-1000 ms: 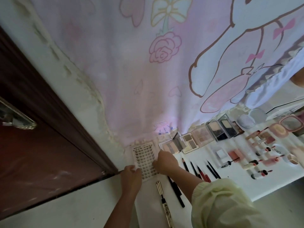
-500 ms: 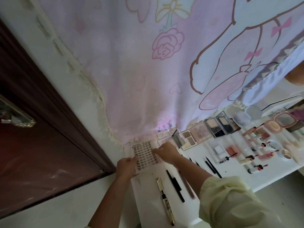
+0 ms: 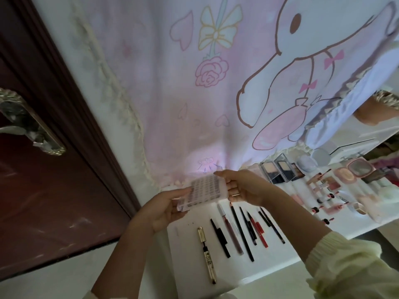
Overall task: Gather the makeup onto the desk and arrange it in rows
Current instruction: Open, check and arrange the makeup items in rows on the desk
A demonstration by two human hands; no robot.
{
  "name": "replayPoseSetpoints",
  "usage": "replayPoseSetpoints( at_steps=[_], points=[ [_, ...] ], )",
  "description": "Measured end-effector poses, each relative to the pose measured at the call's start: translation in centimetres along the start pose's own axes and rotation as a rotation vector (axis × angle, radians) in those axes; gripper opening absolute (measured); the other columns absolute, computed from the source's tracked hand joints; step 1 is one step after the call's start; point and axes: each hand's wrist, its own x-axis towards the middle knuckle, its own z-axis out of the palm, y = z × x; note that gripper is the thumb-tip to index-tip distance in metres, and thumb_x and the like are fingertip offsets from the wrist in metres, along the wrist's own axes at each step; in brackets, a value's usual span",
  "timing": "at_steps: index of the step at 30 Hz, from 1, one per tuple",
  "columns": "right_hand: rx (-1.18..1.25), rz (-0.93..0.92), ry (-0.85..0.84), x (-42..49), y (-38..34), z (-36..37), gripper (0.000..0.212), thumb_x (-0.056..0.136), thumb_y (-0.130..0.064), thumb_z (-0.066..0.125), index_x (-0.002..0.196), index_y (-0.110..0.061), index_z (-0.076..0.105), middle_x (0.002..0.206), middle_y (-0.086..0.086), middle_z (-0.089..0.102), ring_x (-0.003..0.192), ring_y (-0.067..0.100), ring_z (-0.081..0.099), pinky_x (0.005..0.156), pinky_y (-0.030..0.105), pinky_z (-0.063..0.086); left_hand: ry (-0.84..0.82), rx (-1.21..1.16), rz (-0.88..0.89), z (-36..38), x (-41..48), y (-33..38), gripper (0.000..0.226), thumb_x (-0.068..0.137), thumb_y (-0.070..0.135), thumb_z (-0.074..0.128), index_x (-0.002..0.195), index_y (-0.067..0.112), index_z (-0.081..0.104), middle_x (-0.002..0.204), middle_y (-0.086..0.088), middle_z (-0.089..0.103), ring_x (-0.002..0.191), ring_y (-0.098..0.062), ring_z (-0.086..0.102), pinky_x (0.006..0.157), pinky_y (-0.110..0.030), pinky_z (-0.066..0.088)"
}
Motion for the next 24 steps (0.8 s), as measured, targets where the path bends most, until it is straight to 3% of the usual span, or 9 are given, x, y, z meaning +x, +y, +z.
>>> replayPoseSetpoints(
  at_steps=[4, 10, 15, 19, 22, 24],
  points=[
    [-0.083, -0.089, -0.008, -1.8, -0.7, -0.8, 0.026, 0.094, -0.025, 0.059, 0.105, -0.002, 0.066, 0.080, 0.002, 0.072, 0.068, 0.014, 0.068, 0.064, 0.025, 0.051, -0.058, 0.103, 0.122, 2.0, -1.3, 0.8, 0.035, 0.075, 0.021, 0.074, 0.106, 0.006, 0.069, 0.096, -0.010, 0.071, 0.072, -0.018, 0.063, 0.060, -0.023, 0.056],
    [-0.198, -0.213, 0.015, -3.0, 0.4, -2.0, 0.029, 0.094, -0.033, 0.059, 0.122, -0.028, 0.064, 0.106, 0.003, 0.073, 0.104, 0.023, 0.068, 0.093, 0.041, 0.053, -0.037, 0.147, 0.272, 3.9, -2.7, 1.3, 0.054, 0.081, 0.007, 0.072, 0.127, -0.010, 0.050, 0.103, -0.007, 0.074, 0.090, -0.023, 0.072, 0.065, -0.024, 0.057],
    [-0.031, -0.207, 0.017, -3.0, 1.3, -3.1, 0.032, 0.098, -0.035, 0.051, 0.122, -0.021, 0.066, 0.107, 0.007, 0.070, 0.106, 0.025, 0.064, 0.101, 0.046, 0.048, -0.101, 0.245, 0.350, 5.7, -4.0, 1.4, 0.041, 0.080, 0.025, 0.073, 0.109, -0.003, 0.063, 0.101, -0.008, 0.074, 0.090, -0.025, 0.072, 0.077, -0.028, 0.058],
    [0.037, -0.142, -0.004, -3.0, 1.7, -3.9, 0.032, 0.101, -0.030, 0.046, 0.116, -0.011, 0.067, 0.100, 0.010, 0.066, 0.092, 0.021, 0.062, 0.087, 0.038, 0.052, -0.134, 0.277, 0.395, 6.4, -4.5, 1.5, 0.039, 0.082, 0.038, 0.065, 0.106, 0.008, 0.071, 0.103, -0.009, 0.074, 0.096, -0.024, 0.071, 0.083, -0.028, 0.056],
    [0.076, -0.109, 0.039, -3.1, 1.8, -3.9, 0.025, 0.096, -0.028, 0.056, 0.103, -0.008, 0.068, 0.097, 0.013, 0.058, 0.076, 0.020, 0.057, 0.068, 0.031, 0.052, -0.129, 0.280, 0.419, 6.5, -4.6, 1.5, 0.045, 0.083, 0.044, 0.061, 0.108, 0.008, 0.070, 0.103, -0.008, 0.074, 0.096, -0.024, 0.071, 0.079, -0.026, 0.057],
    [0.127, -0.097, 0.053, -3.0, 2.0, -3.9, 0.030, 0.091, -0.028, 0.063, 0.109, -0.004, 0.065, 0.094, 0.012, 0.052, 0.071, 0.019, 0.052, 0.062, 0.030, 0.052, -0.127, 0.269, 0.433, 6.7, -4.7, 1.4, 0.047, 0.084, 0.047, 0.057, 0.107, 0.007, 0.070, 0.103, -0.008, 0.074, 0.095, -0.024, 0.072, 0.077, -0.025, 0.057]
  ],
)
